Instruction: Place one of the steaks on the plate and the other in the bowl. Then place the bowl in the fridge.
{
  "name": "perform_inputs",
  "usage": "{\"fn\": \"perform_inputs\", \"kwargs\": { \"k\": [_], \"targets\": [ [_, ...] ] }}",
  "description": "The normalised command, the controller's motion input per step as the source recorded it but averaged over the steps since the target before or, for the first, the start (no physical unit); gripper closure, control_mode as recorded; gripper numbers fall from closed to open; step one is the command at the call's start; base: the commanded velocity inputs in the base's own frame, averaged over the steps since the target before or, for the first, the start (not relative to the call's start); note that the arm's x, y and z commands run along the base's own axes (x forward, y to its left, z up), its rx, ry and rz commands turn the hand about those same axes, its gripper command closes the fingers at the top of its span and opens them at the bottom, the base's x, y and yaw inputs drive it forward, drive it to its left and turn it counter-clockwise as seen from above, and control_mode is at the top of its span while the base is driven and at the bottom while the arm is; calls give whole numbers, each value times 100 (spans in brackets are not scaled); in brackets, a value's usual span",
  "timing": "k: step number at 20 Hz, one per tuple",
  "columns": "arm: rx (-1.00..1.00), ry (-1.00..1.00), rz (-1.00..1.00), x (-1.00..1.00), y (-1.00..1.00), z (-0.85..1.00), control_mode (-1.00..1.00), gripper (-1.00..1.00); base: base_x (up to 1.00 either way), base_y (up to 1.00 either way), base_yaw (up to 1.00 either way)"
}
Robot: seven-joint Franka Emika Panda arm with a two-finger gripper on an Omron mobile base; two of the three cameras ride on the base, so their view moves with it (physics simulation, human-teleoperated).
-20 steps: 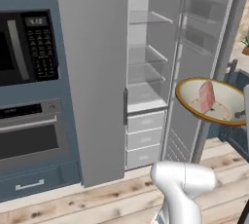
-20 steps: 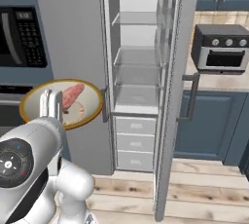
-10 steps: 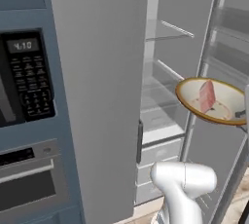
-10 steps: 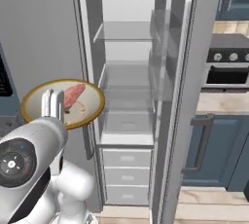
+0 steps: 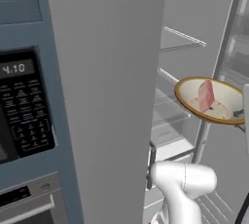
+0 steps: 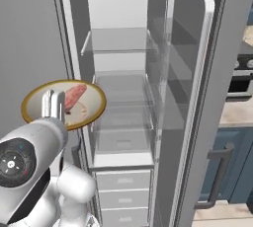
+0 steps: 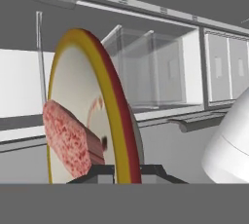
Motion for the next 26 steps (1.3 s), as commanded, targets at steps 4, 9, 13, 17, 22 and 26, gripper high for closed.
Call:
{"fn": "perform_inputs", "kwargs": {
  "k": [4, 9, 13, 17, 22, 26],
  "targets": [
    [0, 0, 0, 0, 0, 0, 100, 100, -17, 6, -26],
    [0, 0, 0, 0, 0, 0, 100, 100, -23, 61, -2],
    [0, 0, 0, 0, 0, 0, 100, 100, 44, -21, 0],
    [0, 0, 0, 0, 0, 0, 100, 100, 38, -66, -15],
    [0, 0, 0, 0, 0, 0, 100, 100, 54, -4, -20],
    [0, 0, 0, 0, 0, 0, 100, 100, 49, 13, -18]
  ]
}}
